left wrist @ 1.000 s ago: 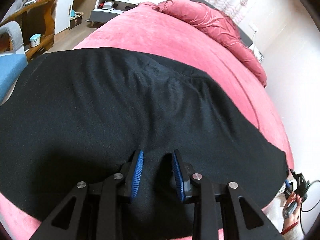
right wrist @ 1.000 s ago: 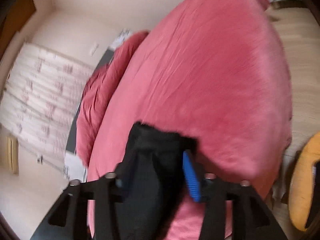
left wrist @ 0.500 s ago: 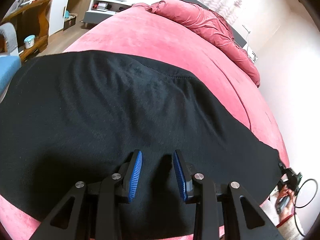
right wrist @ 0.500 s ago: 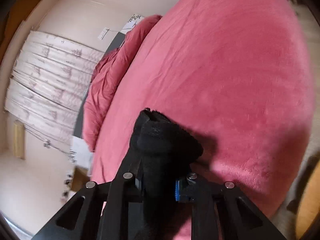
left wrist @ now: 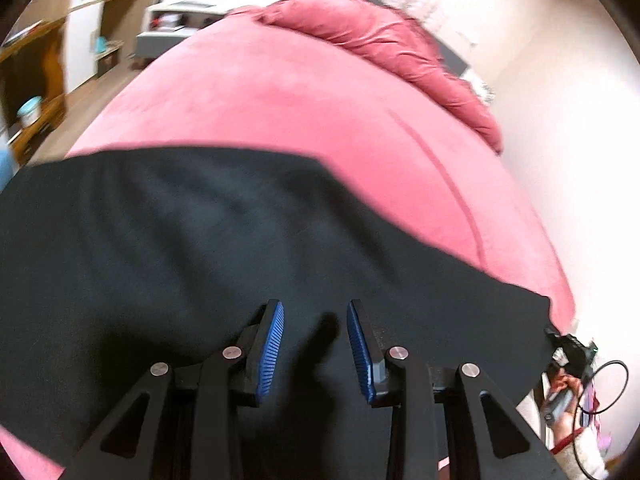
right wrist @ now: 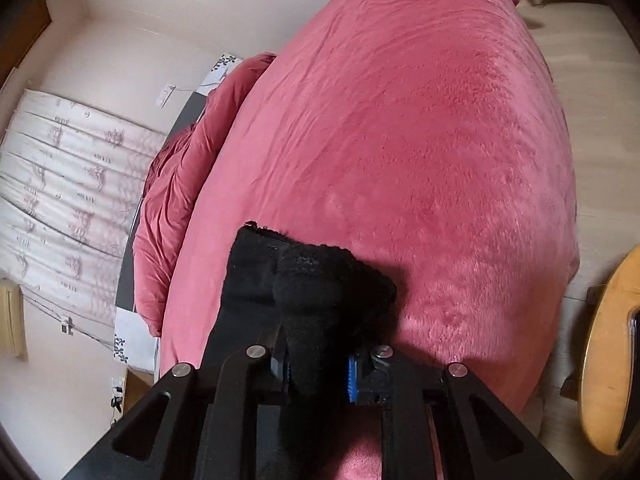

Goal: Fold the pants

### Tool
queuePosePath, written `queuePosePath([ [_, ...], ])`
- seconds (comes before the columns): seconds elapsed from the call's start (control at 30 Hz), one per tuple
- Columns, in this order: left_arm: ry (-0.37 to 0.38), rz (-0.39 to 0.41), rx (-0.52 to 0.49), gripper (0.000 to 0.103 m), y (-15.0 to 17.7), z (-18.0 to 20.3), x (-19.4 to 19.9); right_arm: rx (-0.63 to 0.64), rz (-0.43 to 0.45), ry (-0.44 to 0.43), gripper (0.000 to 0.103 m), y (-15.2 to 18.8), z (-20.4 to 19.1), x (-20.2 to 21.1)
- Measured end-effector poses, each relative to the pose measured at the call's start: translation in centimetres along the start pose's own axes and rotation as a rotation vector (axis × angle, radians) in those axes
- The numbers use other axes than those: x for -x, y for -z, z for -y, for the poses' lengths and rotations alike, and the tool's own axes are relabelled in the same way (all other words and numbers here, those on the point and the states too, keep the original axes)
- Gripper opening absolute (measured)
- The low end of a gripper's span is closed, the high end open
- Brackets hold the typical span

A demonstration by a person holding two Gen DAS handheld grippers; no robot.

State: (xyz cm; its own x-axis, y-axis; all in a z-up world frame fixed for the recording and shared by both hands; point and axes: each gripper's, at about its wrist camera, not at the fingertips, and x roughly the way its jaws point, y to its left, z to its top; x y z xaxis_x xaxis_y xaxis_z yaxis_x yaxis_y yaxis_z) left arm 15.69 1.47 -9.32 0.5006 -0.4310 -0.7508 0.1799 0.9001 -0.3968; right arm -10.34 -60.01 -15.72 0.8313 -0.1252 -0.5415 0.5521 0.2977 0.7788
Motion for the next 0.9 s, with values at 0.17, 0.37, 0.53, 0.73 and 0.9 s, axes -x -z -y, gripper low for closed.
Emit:
queuePosePath([
  [0.17, -0.018, -0.049, -0.076, 0.033, -4.4, 2.4, -4.6, 0.000, -0.024, 0.004, 0.019, -0.3, -0.5, -0.5],
  [0.37, -0.097, -0.083, -0.082, 0.033, -8.1, 1.3, -9.3, 0.026, -0.032, 0.005, 0.019, -0.3, 0.4, -0.1],
  [0.53, -0.070, -0.027, -0.073, 0.033, -8.8, 0.5, -9.7, 0.047, -0.020, 0.002, 0.019, 0.2, 0.6, -0.2],
  [0.73, -0.045, 0.044, -0.052, 0.033, -7.6, 1.1, -6.9, 0.046, -0.032, -0.005, 0.031, 0.4, -0.2, 0.1],
  [0.9, 0.029, 0.032, -0.184, 0.034, -2.4, 4.5, -4.2, 0.076, 0.052, 0.007, 0.069, 0.7, -0.6, 2.3],
])
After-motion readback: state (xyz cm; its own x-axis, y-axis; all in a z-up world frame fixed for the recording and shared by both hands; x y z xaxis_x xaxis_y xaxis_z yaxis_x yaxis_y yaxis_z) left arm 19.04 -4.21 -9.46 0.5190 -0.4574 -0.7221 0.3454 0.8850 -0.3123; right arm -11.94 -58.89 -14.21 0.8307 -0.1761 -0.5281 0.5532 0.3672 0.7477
